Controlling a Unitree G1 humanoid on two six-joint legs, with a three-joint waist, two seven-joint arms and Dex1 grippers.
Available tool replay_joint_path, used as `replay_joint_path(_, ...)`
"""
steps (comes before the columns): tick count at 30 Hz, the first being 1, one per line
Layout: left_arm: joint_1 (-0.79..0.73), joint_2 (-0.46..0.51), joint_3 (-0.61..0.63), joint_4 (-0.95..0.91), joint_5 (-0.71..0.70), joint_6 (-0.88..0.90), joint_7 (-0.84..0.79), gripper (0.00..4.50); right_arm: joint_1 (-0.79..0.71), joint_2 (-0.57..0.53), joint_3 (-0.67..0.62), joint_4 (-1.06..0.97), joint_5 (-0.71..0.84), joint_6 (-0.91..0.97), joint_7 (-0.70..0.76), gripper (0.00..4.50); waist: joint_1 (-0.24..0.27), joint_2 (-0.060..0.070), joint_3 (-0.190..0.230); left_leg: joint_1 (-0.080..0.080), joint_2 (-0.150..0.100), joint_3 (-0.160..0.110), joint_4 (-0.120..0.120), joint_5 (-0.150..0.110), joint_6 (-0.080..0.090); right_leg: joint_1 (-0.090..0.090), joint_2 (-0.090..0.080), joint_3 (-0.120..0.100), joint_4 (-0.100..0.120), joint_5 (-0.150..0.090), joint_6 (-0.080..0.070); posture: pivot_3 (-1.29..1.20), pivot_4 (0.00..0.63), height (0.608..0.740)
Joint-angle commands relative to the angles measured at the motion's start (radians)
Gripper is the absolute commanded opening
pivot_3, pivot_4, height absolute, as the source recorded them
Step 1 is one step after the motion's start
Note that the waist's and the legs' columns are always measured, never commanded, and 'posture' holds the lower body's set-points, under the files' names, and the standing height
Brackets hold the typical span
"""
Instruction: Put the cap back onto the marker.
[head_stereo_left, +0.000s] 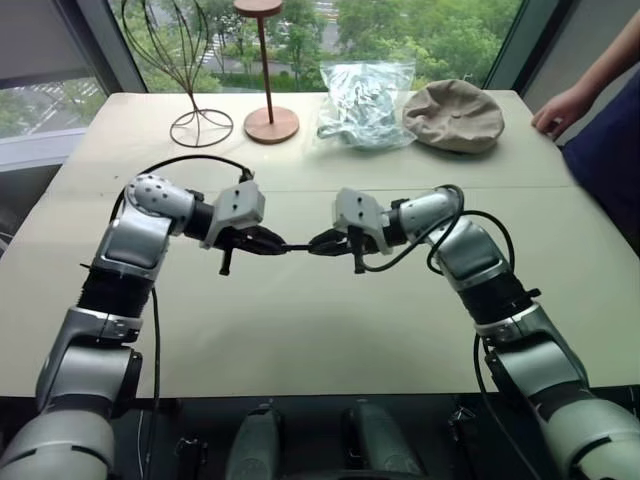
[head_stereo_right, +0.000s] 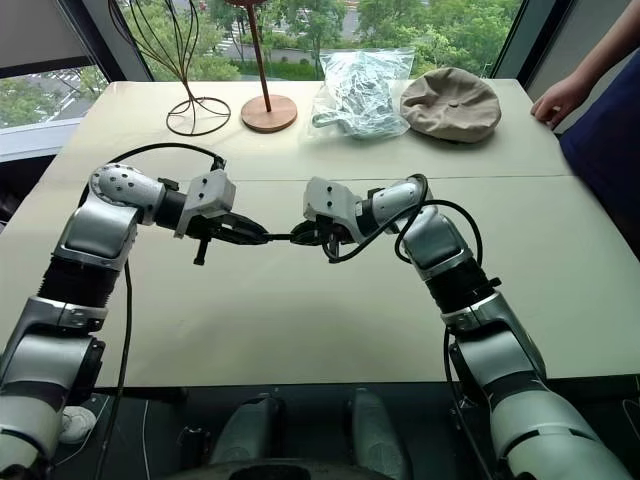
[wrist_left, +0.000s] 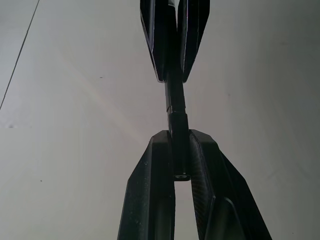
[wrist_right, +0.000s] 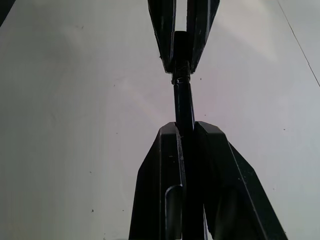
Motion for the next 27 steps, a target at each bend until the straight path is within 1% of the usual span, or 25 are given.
replay_joint_path(1,-0.021,-0.088,-0.094,-0.076,-0.080,-0.010,-0.084,0.07,-0.099,0.047,-0.039,-0.035,0.017,0.029,-0.072,0.00,0.001,0.000,0.000,0.000,0.000,0.000,0.000,0.000,0.000,0.000,0.000,0.000,0.000,0.000,0.000,0.00,0.150,0.740)
replay_joint_path(4,-0.011,-0.128,-0.088,-0.082,-0.088,-0.004,-0.044,0.07,-0.108,0.073,-0.054,-0.036,0.036,0.068,-0.095,0.00,0.002,0.000,0.000,0.000,0.000,0.000,0.000,0.000,0.000,0.000,0.000,0.000,0.000,0.000,0.000,0.00,0.150,0.740)
replay_joint_path(8,0.019,-0.160,-0.074,-0.116,-0.132,0.040,-0.041,0.07,-0.107,0.093,-0.063,-0.043,0.029,0.015,-0.123,0.00,0.001,0.000,0.000,0.000,0.000,0.000,0.000,0.000,0.000,0.000,0.000,0.000,0.000,0.000,0.000,0.00,0.150,0.740)
replay_joint_path(11,0.023,-0.159,-0.058,-0.127,-0.142,0.061,-0.053,0.07,-0.096,0.088,-0.058,-0.067,0.026,-0.015,-0.113,0.00,-0.002,0.000,0.000,0.000,0.000,0.000,0.000,0.000,0.000,0.000,0.000,0.000,0.000,0.000,0.000,0.00,0.150,0.740)
replay_joint_path(17,0.021,-0.136,-0.036,-0.120,-0.126,0.025,-0.069,0.07,-0.091,0.068,-0.078,-0.070,0.028,-0.042,-0.098,0.00,0.000,0.000,0.000,0.000,0.000,0.000,0.000,0.000,0.000,0.000,0.000,0.000,0.000,0.000,0.000,0.00,0.150,0.740)
replay_joint_path(22,0.034,-0.116,-0.030,-0.108,-0.092,-0.087,-0.057,0.07,-0.080,0.052,-0.085,-0.063,0.017,-0.063,-0.101,0.00,0.001,0.000,0.000,0.000,0.000,0.000,0.000,0.000,0.000,0.000,0.000,0.000,0.000,0.000,0.000,0.00,0.150,0.740)
replay_joint_path(25,0.050,-0.095,-0.032,-0.097,-0.054,-0.207,-0.039,0.07,-0.074,0.044,-0.100,-0.062,0.036,-0.017,-0.092,0.00,0.000,0.000,0.000,0.000,0.000,0.000,0.000,0.000,0.000,0.000,0.000,0.000,0.000,0.000,0.000,0.00,0.150,0.740)
replay_joint_path(27,0.054,-0.088,-0.034,-0.092,-0.045,-0.242,-0.034,0.07,-0.074,0.042,-0.103,-0.062,0.046,0.006,-0.093,0.00,0.001,0.000,0.000,0.000,0.000,0.000,0.000,0.000,0.000,0.000,0.000,0.000,0.000,0.000,0.000,0.00,0.150,0.740)
